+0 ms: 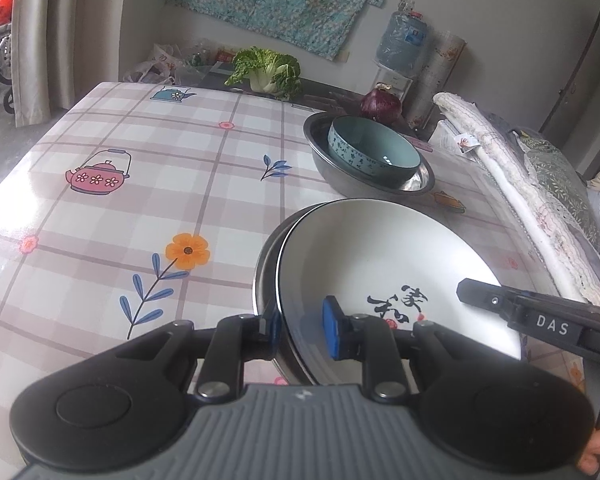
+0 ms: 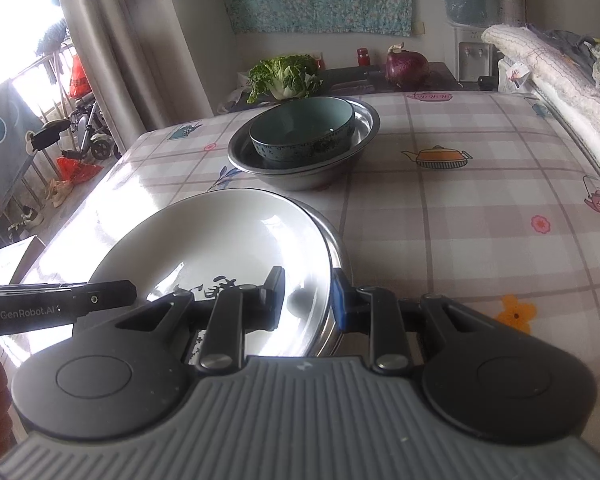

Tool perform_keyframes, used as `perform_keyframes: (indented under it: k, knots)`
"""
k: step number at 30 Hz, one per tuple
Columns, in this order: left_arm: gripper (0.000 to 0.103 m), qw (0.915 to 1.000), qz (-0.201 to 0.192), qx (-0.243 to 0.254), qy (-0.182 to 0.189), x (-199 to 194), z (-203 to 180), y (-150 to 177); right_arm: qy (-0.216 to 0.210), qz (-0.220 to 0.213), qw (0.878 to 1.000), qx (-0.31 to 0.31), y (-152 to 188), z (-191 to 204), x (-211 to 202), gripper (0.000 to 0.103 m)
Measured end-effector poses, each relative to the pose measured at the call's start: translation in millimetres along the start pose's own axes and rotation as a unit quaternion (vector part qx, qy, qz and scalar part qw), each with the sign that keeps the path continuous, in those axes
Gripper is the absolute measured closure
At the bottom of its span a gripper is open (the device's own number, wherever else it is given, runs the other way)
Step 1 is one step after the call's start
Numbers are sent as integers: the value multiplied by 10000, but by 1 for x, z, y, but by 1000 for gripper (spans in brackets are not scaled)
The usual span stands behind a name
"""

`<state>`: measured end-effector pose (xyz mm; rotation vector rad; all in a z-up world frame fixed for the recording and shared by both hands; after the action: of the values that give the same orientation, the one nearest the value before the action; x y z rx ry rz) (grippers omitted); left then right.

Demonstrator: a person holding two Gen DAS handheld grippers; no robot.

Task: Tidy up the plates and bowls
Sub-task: 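Carry the white plate with the left tool while the right tool carries it toward the teal-bowl stack, then lower the white plate onto the table with the left tool while the right tool lowers it too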

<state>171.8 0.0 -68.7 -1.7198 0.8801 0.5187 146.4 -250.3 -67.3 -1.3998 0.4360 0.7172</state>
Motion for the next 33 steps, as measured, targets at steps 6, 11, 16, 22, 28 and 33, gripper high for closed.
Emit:
perform_keyframes:
  k: [6, 11, 16, 22, 28, 33]
  knots:
    - [81, 10000, 35, -24, 9, 6, 1, -2, -40, 7, 10000, 87, -2, -2, 3, 77]
    - [80, 10000, 84, -31, 43, 8, -1, 1, -71, -4, 9998, 188, -4, -5, 4, 75]
    - [76, 9999, 144, -23, 79, 9, -2, 2, 103, -61, 9998, 136, -5, -7, 2, 69]
    - [73, 9999, 6, -55, 84, 1, 0, -3, 98, -213, 9997, 11, -9, -3, -5, 66]
    - [63, 9999, -156, 43, 33, -10, -1, -4, 99, -268, 9996, 32, -9, -1, -10, 61]
    - [45, 9980, -464, 425, -47, -24, -15, -5, 75, -272, 9996, 79, -6, -1, -14, 56]
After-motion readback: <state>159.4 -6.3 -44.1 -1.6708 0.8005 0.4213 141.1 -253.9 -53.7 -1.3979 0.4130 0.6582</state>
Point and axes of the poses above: each gripper's, at about its wrist camera, not at the fingertips, and x roughly the way its jaws point, z to its left, y to its underside, the point moved 5 cm from there along x, roughly the way its jaws point, and after that the axes turned 6 degrees about -x, right-handed, at the moved point
